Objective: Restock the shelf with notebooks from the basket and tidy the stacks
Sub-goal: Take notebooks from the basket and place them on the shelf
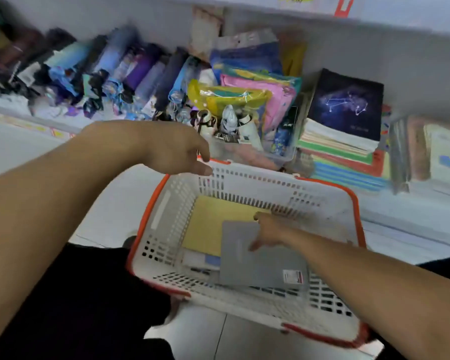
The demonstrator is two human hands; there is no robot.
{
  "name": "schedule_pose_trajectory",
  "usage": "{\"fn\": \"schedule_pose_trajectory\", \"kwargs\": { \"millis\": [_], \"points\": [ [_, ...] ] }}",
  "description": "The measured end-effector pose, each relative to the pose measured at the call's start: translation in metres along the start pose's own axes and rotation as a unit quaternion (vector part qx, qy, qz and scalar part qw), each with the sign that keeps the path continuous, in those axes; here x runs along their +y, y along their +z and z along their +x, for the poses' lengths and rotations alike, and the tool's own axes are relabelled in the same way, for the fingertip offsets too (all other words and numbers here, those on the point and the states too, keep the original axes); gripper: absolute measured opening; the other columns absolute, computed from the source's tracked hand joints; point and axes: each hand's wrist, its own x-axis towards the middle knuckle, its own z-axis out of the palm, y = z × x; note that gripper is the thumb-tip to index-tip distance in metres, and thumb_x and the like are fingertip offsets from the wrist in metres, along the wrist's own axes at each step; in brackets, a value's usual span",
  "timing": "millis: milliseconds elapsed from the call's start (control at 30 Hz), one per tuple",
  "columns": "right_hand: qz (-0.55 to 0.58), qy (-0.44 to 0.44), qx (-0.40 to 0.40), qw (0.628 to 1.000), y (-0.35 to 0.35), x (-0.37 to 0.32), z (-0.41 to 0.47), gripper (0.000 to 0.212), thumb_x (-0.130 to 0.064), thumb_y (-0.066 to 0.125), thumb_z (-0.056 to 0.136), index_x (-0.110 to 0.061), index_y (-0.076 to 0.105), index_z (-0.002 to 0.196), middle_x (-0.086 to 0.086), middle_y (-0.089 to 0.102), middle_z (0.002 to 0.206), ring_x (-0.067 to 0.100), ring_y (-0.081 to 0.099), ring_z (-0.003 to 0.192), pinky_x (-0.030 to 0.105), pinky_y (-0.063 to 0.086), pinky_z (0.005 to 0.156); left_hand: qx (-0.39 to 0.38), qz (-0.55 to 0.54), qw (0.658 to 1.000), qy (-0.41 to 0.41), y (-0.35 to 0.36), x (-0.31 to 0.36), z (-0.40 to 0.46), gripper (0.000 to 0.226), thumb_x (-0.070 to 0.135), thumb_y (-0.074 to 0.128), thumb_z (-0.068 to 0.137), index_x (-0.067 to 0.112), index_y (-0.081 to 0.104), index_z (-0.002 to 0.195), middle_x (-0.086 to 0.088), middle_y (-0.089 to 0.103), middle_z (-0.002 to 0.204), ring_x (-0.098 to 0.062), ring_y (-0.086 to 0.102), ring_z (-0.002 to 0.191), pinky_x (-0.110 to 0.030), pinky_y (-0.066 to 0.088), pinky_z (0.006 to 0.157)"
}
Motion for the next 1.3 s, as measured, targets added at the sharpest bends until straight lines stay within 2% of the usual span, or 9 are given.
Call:
{"fn": "schedule_pose_trajectory", "kwargs": {
  "millis": [167,300,633,833,1033,1133,1200,1267,1300],
  "points": [
    [-0.189,-0.009,0.062,0.98,0.07,0.026,0.024,0.134,-0.06,0.087,0.055,-0.018,0.008,0.153,0.01,0.024,0.144,0.035,0.029,0.138,0.056,0.036,0.105,-0.051,0.041,0.998,-0.012,0.007,-0.001,0.01,0.054,0.058,0.048,0.091,0.03,0.048,0.137,0.008,0.053,0.133,-0.011,0.045,0.102,-0.026,0.035,0.09],
    [-0.163,0.032,0.075,0.983,0.07,0.038,0.04,0.155,-0.067,0.088,0.04,-0.02,-0.004,0.156,0.014,0.004,0.159,0.035,0.005,0.15,0.065,0.023,0.11,-0.071,0.053,0.996,-0.021,0.007,-0.003,0.015,0.056,0.059,0.048,0.09,0.03,0.048,0.137,0.008,0.053,0.134,-0.016,0.049,0.112,-0.03,0.037,0.095],
    [-0.16,0.033,0.092,0.982,0.059,0.04,0.051,0.127,-0.066,0.089,0.035,-0.019,0.027,0.134,0.011,0.031,0.135,0.034,0.03,0.134,0.056,0.034,0.106,-0.074,0.071,0.995,-0.02,0.011,0.003,0.022,0.055,0.06,0.048,0.09,0.032,0.047,0.137,0.008,0.054,0.132,-0.014,0.047,0.103,-0.03,0.036,0.093],
    [-0.093,0.099,0.077,0.988,0.054,0.05,0.049,0.142,-0.066,0.091,0.039,-0.008,0.019,0.148,0.013,0.035,0.151,0.035,0.034,0.14,0.055,0.036,0.107,-0.092,0.097,0.991,-0.015,0.018,0.008,0.024,0.055,0.059,0.049,0.091,0.031,0.046,0.138,0.007,0.052,0.136,-0.019,0.049,0.121,-0.037,0.038,0.104],
    [-0.09,-0.002,-0.018,0.996,0.003,0.001,0.04,0.049,-0.046,0.072,0.085,-0.006,0.065,0.113,0.011,0.067,0.117,0.025,0.062,0.097,0.032,0.048,0.078,-0.086,0.09,0.992,-0.026,0.017,0.005,0.027,0.07,0.058,0.057,0.087,0.03,0.034,0.147,0.002,0.06,0.127,-0.02,0.055,0.116,-0.035,0.041,0.097],
    [-0.029,-0.113,-0.003,0.993,-0.049,-0.052,0.009,0.025,-0.037,0.065,0.093,-0.012,0.062,0.097,0.0,0.06,0.088,0.019,0.053,0.082,0.024,0.038,0.06,-0.105,-0.002,0.994,-0.04,0.016,0.008,0.029,0.068,0.06,0.051,0.088,0.041,0.025,0.148,-0.006,0.069,0.104,-0.02,0.069,0.088,-0.039,0.054,0.087],
    [0.081,-0.194,0.048,0.976,-0.077,-0.085,-0.019,0.018,-0.03,0.064,0.095,-0.017,0.059,0.107,-0.009,0.057,0.091,0.013,0.053,0.08,0.012,0.036,0.052,-0.121,-0.094,0.985,-0.076,0.019,0.012,0.027,0.064,0.069,0.031,0.088,0.046,0.023,0.147,-0.015,0.066,0.105,-0.024,0.071,0.084,-0.042,0.058,0.081],
    [0.177,-0.293,0.073,0.937,-0.097,-0.114,-0.045,0.023,-0.022,0.059,0.097,-0.021,0.06,0.12,-0.011,0.064,0.104,0.011,0.062,0.087,0.012,0.051,0.064,-0.119,-0.151,0.975,-0.108,0.019,0.014,0.023,0.082,0.08,0.014,0.08,0.035,0.032,0.146,-0.023,0.063,0.108,-0.032,0.07,0.087,-0.045,0.058,0.081],
    [0.225,-0.336,0.078,0.911,-0.101,-0.127,-0.054,0.02,-0.016,0.056,0.097,-0.018,0.065,0.115,-0.006,0.07,0.105,0.015,0.067,0.093,0.027,0.059,0.075,-0.097,-0.166,0.974,-0.123,0.018,0.013,0.023,0.097,0.085,0.01,0.073,0.025,0.039,0.143,-0.026,0.062,0.108,-0.035,0.07,0.086,-0.046,0.059,0.079]
  ]
}}
